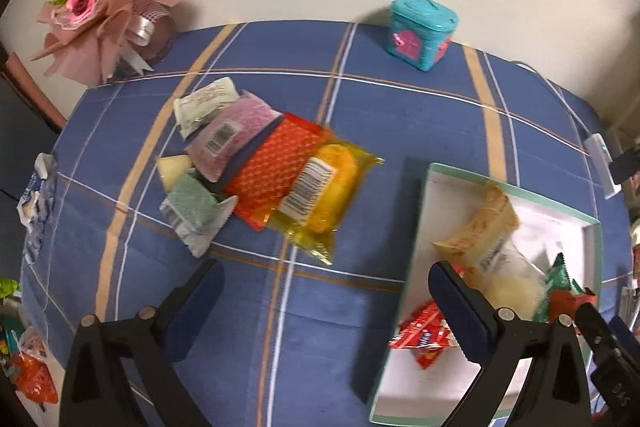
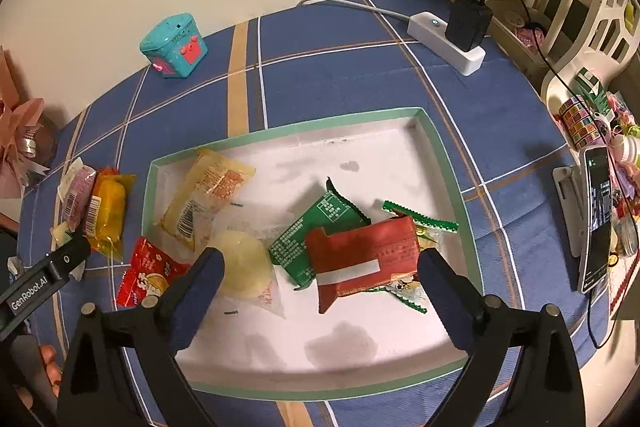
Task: Organize snacks
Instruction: 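Move both open tools back over the snack pile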
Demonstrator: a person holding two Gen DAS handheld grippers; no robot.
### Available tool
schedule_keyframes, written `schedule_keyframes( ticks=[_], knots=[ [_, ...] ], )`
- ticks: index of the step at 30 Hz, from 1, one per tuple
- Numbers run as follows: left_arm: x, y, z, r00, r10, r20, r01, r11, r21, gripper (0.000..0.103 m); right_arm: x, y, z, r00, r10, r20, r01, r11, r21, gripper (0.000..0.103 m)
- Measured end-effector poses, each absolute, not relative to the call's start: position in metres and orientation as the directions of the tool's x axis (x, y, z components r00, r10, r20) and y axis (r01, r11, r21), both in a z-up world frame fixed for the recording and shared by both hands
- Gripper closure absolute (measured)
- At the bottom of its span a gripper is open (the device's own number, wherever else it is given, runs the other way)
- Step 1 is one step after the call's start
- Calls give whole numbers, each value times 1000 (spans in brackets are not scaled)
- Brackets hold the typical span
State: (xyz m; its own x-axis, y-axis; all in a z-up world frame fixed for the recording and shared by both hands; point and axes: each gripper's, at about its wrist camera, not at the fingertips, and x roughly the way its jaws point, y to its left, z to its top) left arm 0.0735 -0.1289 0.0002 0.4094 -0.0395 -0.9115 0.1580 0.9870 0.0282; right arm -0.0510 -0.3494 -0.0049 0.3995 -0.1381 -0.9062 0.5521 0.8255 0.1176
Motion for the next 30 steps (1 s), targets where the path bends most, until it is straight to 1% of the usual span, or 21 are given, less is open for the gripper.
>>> schedule_keyframes(
  ticks=[1, 2, 11, 14, 18, 22, 27, 30],
  knots=[
    [73, -127, 0, 412, -35, -911, 155, 987, 32, 0, -51, -349, -5, 401, -140, -906, 551, 826, 116, 1],
    [73, -126, 0, 415, -29, -909, 151, 988, 38, 0, -50, -347, -4, 403, -142, -904, 550, 827, 115, 0],
    [72, -119, 6, 435, -18, -900, 155, 986, 55, 0, -44, -337, 0, 408, -147, -901, 545, 831, 112, 0],
    [71, -113, 9, 442, -23, -897, 139, 989, 43, 0, -42, -334, 1, 409, -147, -901, 547, 830, 113, 0],
    [74, -101, 13, 451, -49, -891, 120, 993, 7, 0, -35, -321, 1, 417, -121, -901, 517, 847, 126, 0],
    [75, -92, 16, 474, -32, -880, 103, 994, 20, 0, -26, -303, 2, 418, -110, -902, 477, 871, 115, 0],
    [78, -73, 21, 499, -30, -866, 69, 998, 6, 0, -13, -276, 2, 429, -82, -899, 424, 898, 121, 0],
    [82, -60, 24, 515, -3, -857, 37, 999, 19, 0, -5, -259, 2, 436, -77, -897, 389, 915, 111, 0]
  ],
)
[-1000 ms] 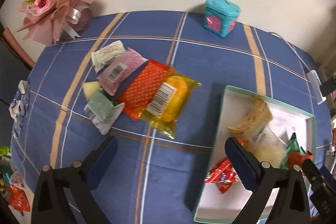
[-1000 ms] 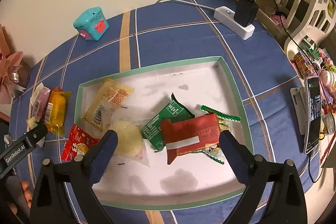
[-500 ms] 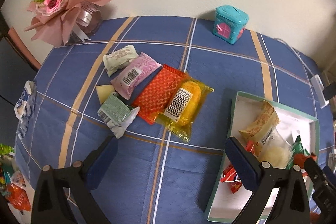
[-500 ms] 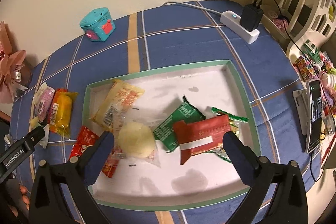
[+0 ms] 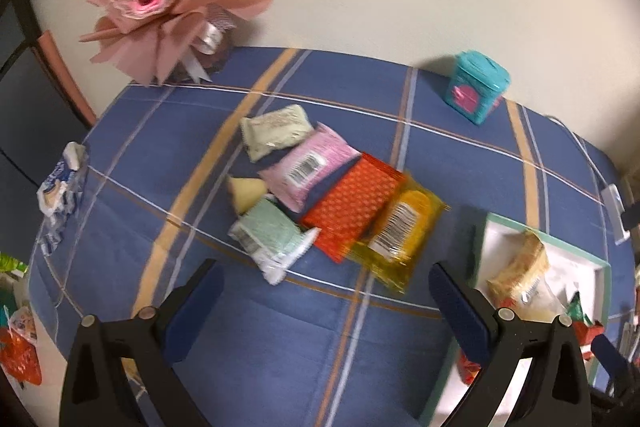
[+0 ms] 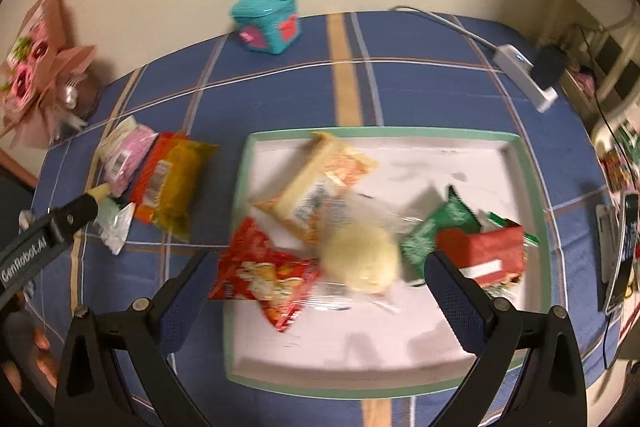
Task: Organize snacks
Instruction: 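Move both open tools back over the snack pile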
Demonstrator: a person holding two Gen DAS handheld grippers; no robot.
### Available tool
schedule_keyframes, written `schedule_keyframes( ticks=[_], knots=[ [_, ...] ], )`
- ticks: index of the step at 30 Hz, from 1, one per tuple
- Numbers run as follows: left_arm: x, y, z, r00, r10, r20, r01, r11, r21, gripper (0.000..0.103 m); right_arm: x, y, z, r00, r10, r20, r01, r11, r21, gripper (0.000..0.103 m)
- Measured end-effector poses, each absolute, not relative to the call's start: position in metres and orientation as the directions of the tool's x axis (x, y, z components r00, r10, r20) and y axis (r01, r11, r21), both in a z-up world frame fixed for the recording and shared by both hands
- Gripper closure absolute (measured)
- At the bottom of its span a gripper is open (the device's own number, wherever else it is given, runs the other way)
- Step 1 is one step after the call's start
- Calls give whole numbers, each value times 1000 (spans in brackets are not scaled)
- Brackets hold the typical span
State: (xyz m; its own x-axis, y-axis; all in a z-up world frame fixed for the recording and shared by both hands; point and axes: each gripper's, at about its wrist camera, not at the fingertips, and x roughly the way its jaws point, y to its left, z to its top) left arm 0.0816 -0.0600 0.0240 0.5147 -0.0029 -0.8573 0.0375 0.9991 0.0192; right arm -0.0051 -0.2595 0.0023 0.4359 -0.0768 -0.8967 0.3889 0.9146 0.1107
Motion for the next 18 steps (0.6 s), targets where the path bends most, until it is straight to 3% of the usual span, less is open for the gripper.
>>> schedule_keyframes(
  ticks=[11, 18],
  knots=[
    [99, -1, 16, 487, 117, -865, -101, 992, 78, 0, 24, -201, -5, 443, -39, -895, 279, 955, 96, 0],
    [112, 36, 13, 474, 102, -875, -157, 987, 30, 0, 38, -185, -6, 461, 3, -887, 258, 956, 138, 0]
  ],
)
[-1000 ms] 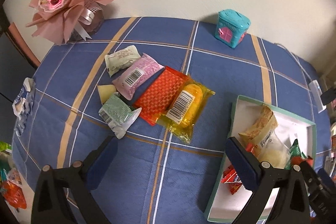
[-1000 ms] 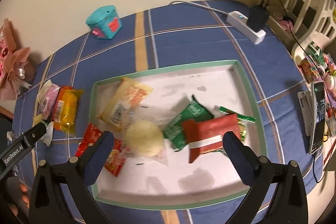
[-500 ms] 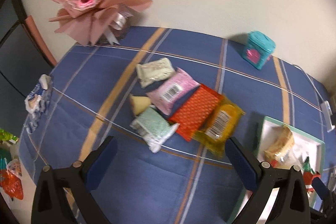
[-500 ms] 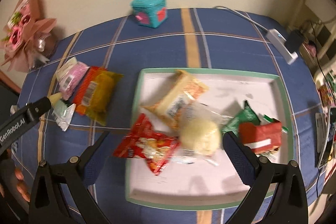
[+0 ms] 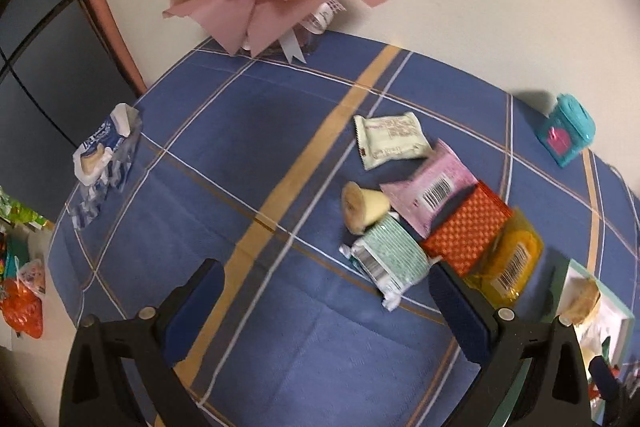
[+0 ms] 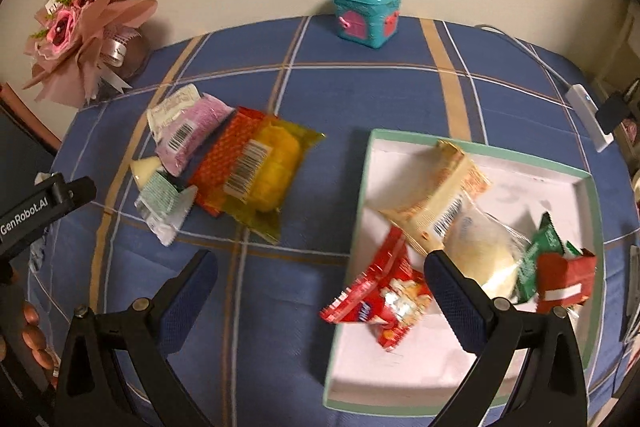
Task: Organize snacks
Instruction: 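Move both open tools back over the snack pile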
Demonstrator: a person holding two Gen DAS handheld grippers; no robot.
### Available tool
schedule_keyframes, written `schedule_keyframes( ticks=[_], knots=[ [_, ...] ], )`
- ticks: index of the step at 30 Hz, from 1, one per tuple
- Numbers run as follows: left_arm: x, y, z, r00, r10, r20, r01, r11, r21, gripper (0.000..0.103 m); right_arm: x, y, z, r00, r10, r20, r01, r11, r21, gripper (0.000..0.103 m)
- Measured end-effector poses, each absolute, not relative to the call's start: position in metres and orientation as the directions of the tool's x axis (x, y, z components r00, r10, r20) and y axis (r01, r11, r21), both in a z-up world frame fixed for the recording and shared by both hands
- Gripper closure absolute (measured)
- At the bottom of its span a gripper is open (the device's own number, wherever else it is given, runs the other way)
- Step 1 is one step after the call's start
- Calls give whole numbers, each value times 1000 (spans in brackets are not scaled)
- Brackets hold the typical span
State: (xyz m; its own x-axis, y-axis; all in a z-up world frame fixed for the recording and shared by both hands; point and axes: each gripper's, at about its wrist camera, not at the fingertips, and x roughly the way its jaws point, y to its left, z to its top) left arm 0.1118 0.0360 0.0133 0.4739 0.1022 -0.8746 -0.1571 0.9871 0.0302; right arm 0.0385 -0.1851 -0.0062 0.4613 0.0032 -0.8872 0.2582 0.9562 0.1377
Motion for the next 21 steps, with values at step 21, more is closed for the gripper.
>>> schedule_keyframes(
  ticks=[21],
  knots=[
    [169, 42, -49, 367, -68, -928, -144, 981, -129, 14, 117, -169, -40, 495, 47, -867, 264, 943, 202, 30]
  ],
)
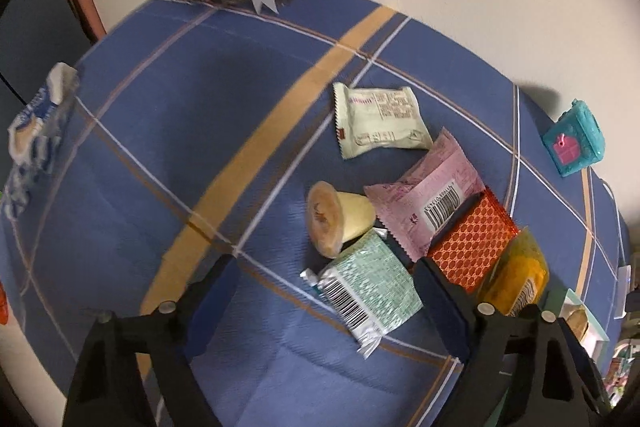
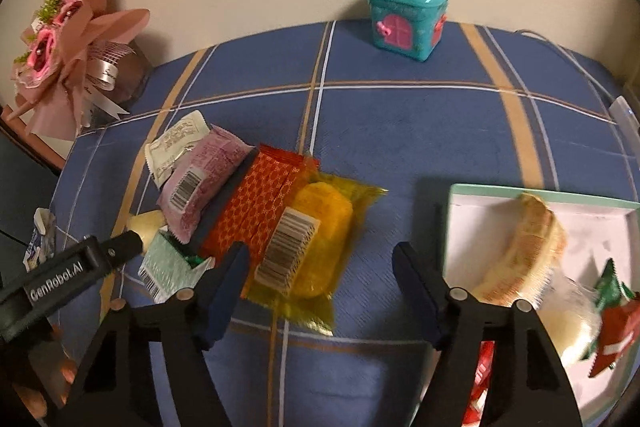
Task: Organize snacks
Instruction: 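Move both open tools back over the snack pile, then grasp the mint-green biscuit pack with the left tool while the right tool grasps the yellow bread bag, then carry the mint pack with the left tool while the right tool carries the yellow bag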
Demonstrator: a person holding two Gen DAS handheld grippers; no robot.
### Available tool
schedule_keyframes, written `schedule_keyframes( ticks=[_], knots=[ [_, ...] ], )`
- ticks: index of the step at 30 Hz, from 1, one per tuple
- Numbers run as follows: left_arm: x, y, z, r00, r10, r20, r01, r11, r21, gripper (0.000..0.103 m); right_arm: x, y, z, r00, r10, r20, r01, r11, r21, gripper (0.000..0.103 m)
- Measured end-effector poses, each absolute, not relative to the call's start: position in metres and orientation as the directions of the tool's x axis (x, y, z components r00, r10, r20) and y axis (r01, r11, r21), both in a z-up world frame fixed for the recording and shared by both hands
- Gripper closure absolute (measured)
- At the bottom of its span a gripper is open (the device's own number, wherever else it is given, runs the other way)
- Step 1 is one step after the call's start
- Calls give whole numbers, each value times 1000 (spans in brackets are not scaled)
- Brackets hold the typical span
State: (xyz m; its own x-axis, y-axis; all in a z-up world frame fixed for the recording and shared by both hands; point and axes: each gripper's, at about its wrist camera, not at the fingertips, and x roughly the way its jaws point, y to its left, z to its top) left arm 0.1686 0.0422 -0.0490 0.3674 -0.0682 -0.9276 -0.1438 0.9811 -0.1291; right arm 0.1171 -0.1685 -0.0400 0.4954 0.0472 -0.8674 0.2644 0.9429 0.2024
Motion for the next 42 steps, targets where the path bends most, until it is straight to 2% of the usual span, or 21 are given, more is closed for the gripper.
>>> schedule_keyframes(
  ticks=[4, 8, 11, 14, 19, 21, 29, 42],
  knots=[
    [177, 34, -65, 341, -85, -936, -136, 981, -139, 16, 130, -167, -51, 482, 35, -875, 266, 946, 185, 39],
    [182, 27, -79, 320, -103, -942, -127, 980, -150, 20, 139, -166, -62, 473, 45, -880, 261, 947, 189, 43],
    [183, 21, -86, 310, -105, -945, -120, 982, -149, 29, 142, -163, -65, 468, 11, -884, 256, 956, 147, 47],
    [184, 17, -91, 309, -95, -946, -111, 985, -135, 29, 145, -161, -69, 458, 21, -889, 248, 957, 151, 54],
    [183, 12, -94, 314, -70, -947, -106, 988, -108, 39, 142, -159, -69, 459, 17, -888, 233, 962, 139, 60],
    [180, 9, -93, 317, -67, -946, -107, 989, -105, 42, 141, -157, -68, 460, 11, -888, 226, 965, 130, 61],
    [170, 5, -84, 325, -86, -942, -110, 986, -128, 43, 133, -159, -60, 464, 8, -886, 228, 965, 128, 62],
    [141, -11, -18, 432, -102, -896, -85, 985, -153, 44, 100, -186, -4, 523, -3, -853, 248, 957, 149, 62]
  ],
)
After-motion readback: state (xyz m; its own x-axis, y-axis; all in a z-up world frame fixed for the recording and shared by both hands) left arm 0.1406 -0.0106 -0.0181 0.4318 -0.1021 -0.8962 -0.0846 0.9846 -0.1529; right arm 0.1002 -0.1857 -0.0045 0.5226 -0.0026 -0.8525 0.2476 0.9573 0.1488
